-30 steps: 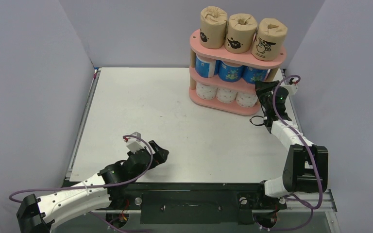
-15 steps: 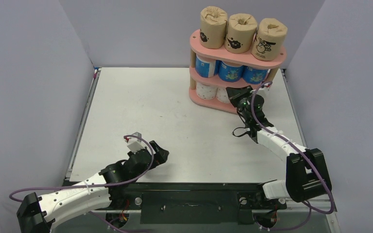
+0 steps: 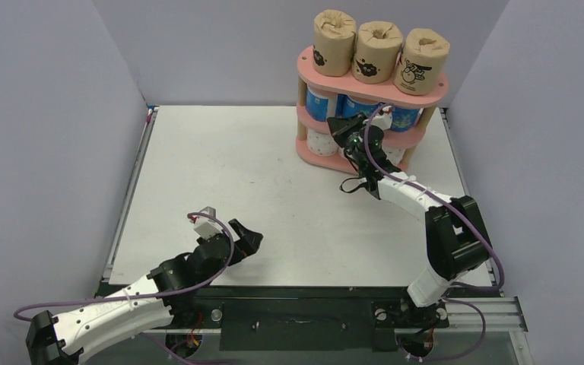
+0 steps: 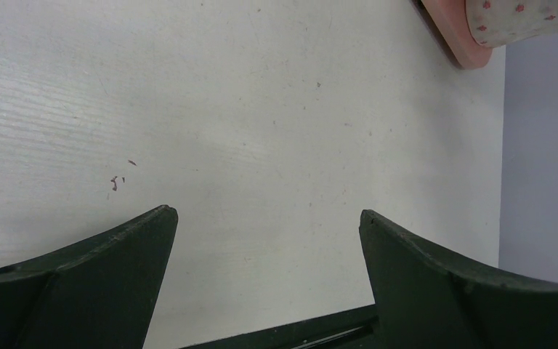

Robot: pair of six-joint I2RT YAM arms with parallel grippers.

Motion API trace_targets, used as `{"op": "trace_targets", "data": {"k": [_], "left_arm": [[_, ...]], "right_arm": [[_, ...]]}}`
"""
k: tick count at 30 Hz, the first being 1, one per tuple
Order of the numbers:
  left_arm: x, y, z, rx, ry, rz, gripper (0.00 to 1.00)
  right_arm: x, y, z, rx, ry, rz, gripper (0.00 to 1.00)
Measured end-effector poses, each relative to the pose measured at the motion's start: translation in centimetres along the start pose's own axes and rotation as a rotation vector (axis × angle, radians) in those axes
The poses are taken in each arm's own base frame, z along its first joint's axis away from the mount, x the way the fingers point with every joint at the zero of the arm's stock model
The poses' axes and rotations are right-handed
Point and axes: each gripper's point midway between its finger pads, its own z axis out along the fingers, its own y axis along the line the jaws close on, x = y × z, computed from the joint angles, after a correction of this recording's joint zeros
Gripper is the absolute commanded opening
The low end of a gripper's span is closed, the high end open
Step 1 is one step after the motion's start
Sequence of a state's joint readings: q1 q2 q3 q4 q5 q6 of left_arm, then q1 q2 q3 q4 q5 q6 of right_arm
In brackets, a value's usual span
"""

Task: Place and organize the paper towels onto the shelf
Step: Move the paper towel to the shelf.

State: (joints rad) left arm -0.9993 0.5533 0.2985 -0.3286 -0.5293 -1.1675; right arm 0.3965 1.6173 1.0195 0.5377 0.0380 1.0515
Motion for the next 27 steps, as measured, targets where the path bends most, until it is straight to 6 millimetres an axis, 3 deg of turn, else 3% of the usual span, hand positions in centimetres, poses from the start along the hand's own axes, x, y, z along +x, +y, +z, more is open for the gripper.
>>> {"op": "trace_targets", "data": {"k": [10, 27], "left_arm": [[-0.2, 0.7, -0.2, -0.022, -0.012, 0.010, 0.96], [-0.8, 1.0, -0.4, -0.026, -0.034, 0.006, 0.96]], "right_arm": [[1.5, -1.6, 2.7, 0.054, -0.005, -0.007, 0.00], [0.8, -1.3, 4.1, 0.062, -0.046, 0.006, 0.00]]}}
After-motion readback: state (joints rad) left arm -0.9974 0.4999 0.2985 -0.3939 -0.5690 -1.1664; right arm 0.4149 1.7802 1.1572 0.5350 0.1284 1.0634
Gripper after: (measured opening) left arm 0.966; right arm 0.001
